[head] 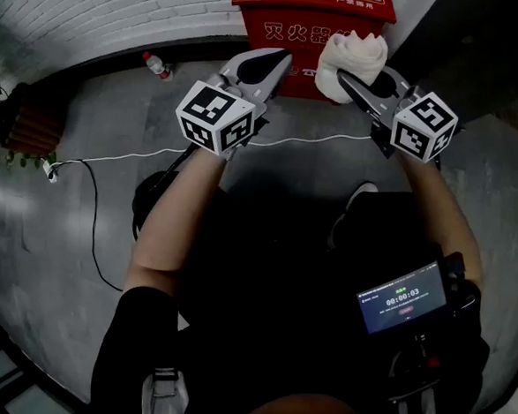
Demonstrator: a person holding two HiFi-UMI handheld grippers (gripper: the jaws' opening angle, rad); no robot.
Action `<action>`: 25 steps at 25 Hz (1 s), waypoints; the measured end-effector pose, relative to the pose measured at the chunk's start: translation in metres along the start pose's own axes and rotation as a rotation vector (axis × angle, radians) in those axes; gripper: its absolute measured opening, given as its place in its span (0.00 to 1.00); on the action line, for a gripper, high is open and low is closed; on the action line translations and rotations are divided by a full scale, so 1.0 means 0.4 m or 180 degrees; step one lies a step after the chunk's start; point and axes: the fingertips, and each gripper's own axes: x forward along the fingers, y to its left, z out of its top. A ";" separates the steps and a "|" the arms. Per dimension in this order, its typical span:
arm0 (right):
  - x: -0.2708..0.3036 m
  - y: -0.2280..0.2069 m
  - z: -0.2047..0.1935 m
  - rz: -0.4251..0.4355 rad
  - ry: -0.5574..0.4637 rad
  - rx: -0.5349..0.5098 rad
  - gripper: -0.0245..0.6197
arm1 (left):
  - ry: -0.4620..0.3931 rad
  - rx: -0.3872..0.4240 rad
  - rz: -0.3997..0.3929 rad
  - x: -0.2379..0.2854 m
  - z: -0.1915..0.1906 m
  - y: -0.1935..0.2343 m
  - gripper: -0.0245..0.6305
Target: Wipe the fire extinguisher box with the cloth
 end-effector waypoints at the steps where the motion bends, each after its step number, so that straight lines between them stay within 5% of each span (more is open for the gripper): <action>1: 0.001 -0.002 -0.001 -0.0015 0.0001 0.0003 0.19 | 0.0000 0.0005 0.0012 0.000 -0.001 0.001 0.04; 13: 0.042 0.024 0.062 -0.0159 -0.0096 -0.0072 0.19 | 0.0058 0.0109 0.0204 -0.017 -0.011 0.029 0.04; 18: 0.075 0.031 0.112 -0.0327 0.0033 -0.0669 0.19 | -0.0049 0.0189 0.0334 -0.038 0.055 0.086 0.04; 25: 0.151 -0.049 0.203 -0.0349 0.0166 -0.0825 0.19 | -0.0257 0.0423 0.0650 0.009 0.192 0.208 0.04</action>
